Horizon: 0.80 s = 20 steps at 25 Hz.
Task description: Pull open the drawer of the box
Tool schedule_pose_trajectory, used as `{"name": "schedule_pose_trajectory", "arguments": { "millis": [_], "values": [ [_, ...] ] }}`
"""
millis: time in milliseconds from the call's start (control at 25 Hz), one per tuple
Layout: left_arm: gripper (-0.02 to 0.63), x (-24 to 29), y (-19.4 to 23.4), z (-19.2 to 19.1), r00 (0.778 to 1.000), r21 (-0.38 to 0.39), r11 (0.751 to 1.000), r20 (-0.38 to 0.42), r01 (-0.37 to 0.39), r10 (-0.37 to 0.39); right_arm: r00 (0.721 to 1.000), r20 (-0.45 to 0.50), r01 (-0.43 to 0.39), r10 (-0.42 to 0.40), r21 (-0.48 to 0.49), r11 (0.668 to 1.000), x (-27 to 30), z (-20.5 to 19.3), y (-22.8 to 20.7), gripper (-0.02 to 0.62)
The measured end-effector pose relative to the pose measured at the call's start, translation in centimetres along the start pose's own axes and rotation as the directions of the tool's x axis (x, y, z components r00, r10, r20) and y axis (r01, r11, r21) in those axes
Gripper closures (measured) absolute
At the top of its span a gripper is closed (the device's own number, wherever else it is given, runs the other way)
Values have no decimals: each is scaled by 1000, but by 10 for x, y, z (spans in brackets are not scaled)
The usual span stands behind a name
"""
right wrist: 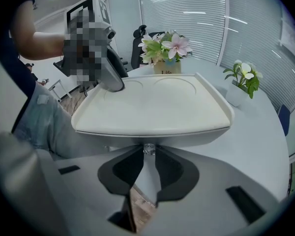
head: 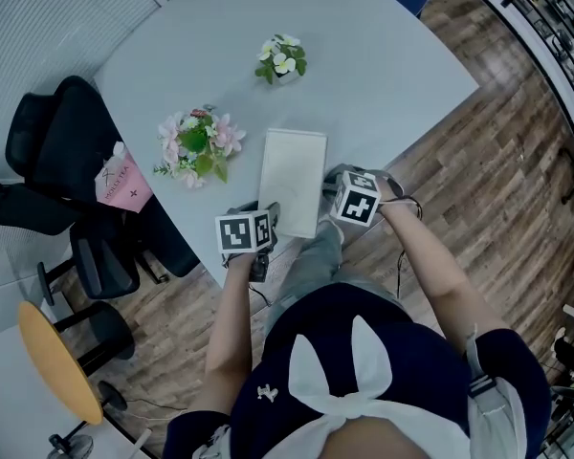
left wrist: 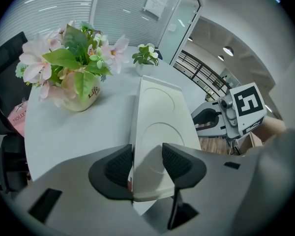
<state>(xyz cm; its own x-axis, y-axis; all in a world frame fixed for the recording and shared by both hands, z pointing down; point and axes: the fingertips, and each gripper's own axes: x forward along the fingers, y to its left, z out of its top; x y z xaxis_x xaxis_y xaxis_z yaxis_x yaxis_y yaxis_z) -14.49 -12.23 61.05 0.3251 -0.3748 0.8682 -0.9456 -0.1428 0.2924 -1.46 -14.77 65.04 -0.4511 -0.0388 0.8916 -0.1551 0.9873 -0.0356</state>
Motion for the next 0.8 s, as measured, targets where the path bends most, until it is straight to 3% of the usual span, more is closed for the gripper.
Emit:
{"name": "schedule_pose_trajectory", "arguments": {
  "millis": [800],
  "values": [
    [403,0,1,0,1000,-9,1000,23,3,-3,1000,-14,6,-6,3,1000,-6,-11,1,515]
  ]
}}
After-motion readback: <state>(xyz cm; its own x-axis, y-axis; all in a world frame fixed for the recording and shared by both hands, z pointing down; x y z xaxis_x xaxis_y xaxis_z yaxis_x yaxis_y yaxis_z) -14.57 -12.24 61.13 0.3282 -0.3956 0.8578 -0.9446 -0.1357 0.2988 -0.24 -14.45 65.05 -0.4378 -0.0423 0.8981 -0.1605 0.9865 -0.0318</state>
